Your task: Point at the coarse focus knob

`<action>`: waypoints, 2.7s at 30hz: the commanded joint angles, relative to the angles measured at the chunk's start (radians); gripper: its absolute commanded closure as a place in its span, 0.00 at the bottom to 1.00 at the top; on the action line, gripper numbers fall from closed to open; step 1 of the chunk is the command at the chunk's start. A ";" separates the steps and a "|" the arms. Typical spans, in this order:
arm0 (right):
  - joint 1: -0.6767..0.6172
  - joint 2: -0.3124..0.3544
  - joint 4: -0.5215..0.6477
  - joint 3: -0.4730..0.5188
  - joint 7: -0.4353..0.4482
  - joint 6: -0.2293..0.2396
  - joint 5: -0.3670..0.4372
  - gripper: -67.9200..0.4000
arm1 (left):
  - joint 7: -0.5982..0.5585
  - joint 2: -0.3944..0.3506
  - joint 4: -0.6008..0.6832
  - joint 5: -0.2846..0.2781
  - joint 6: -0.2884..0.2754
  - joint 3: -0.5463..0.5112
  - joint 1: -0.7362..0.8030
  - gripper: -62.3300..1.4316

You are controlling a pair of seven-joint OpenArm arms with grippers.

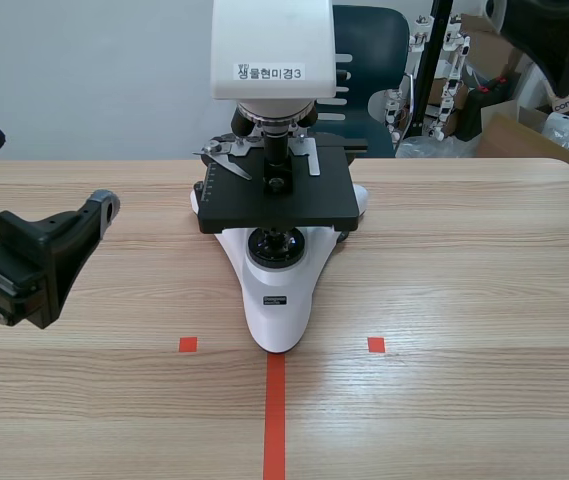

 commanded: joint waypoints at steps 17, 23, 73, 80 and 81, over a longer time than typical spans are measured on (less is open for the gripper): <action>-0.505 -0.394 0.100 0.475 0.034 0.001 -0.276 0.00 | -0.013 0.000 0.003 -0.006 0.005 -0.005 0.000 0.00; -0.603 -0.468 0.198 0.477 0.049 0.016 -0.351 0.00 | -0.014 0.000 0.003 -0.006 0.005 -0.005 0.000 0.00; -0.711 -0.591 0.393 0.142 -0.049 -0.206 -0.731 0.00 | -0.017 0.000 0.003 -0.006 0.005 -0.005 -0.001 0.00; -0.708 -0.642 0.392 0.142 -0.072 -0.254 -0.695 0.00 | -0.026 0.000 0.003 -0.006 0.005 -0.005 -0.001 0.00; -0.705 -0.659 0.392 0.142 -0.092 -0.253 -0.698 0.00 | -0.026 0.000 0.003 -0.006 0.005 -0.005 -0.001 0.00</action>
